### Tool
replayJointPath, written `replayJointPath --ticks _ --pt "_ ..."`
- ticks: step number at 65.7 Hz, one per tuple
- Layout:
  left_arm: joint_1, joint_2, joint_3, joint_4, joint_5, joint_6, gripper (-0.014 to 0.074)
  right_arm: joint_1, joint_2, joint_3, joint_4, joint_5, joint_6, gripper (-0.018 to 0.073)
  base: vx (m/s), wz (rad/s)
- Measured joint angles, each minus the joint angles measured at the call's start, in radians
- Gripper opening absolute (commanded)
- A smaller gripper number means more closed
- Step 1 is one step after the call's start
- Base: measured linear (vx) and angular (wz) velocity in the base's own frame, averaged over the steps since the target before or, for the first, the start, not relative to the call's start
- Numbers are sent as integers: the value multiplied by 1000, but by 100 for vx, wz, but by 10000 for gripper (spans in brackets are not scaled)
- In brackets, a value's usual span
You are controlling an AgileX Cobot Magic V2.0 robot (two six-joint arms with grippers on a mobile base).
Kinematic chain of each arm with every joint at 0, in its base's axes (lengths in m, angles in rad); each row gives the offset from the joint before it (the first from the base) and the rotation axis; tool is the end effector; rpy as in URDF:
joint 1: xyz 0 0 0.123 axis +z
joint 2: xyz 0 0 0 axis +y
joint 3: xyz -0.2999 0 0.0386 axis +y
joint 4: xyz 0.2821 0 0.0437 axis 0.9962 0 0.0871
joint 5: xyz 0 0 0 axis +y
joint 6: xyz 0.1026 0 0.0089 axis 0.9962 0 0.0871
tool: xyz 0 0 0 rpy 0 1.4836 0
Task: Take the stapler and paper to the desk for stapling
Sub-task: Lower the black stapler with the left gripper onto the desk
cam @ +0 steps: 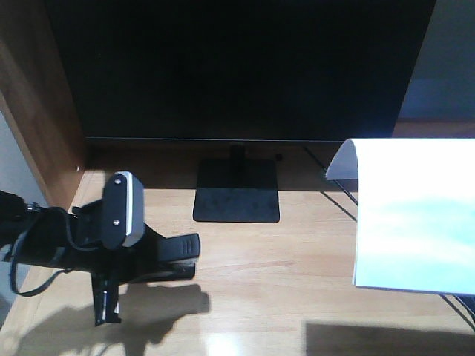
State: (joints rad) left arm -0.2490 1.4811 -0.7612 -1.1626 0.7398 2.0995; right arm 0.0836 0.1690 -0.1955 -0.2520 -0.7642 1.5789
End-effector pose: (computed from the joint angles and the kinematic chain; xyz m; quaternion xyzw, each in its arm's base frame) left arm 0.2726 -0.1351 0.2048 0.6254 0.6597 -0.1797 0.3761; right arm 0.0561 0.0225 0.3396 0.1465 0.3236 0.6518 0.6701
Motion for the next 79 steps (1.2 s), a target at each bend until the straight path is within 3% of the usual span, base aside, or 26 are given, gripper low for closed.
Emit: replayJointPath --ticks 19,40,60,79 --pt "-10 212 -90 -51 97 26 -6 0 0 0 0 0 0 -3 0 0" --pt "-76 380 -193 -71 111 26 -6 0 0 0 0 0 0 -3 0 0" --pt "-90 466 -202 -122 99 26 8 0 0 0 0 0 0 -3 0 0" --pt "-91 492 -203 -126 94 26 118 0 0 0 0 0 0 -3 0 0"
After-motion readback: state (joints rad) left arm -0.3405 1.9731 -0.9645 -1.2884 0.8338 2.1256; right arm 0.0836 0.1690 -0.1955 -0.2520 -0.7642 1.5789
